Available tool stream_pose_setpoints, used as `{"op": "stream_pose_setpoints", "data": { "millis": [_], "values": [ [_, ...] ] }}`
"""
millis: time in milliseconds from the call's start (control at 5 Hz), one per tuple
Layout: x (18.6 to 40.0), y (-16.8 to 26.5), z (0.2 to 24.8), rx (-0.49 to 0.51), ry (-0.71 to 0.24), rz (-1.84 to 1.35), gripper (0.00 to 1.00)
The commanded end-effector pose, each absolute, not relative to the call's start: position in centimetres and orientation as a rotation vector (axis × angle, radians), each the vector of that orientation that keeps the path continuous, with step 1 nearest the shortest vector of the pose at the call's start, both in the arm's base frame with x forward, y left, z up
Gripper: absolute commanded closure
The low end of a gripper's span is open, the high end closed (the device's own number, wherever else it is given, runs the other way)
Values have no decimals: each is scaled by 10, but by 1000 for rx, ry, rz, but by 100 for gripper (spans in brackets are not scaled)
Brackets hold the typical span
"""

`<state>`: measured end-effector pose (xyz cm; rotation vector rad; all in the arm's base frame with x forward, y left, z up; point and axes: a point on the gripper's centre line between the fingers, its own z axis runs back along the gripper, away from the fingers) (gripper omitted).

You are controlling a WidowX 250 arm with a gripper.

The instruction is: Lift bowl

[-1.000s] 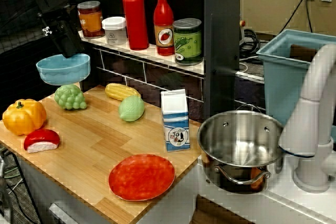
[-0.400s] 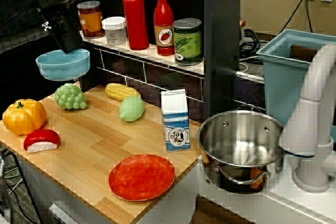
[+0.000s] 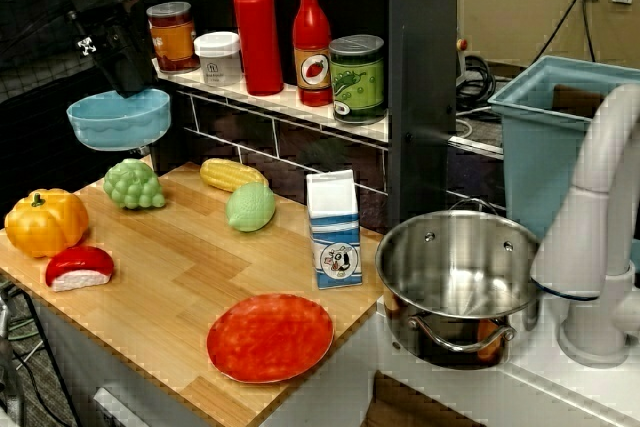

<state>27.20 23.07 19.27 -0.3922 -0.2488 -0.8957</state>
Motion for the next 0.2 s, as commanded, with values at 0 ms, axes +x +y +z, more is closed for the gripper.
{"op": "stream_pose_setpoints", "data": {
  "millis": [0],
  "values": [
    [267, 234, 212, -334, -271, -906, 100]
  ]
}}
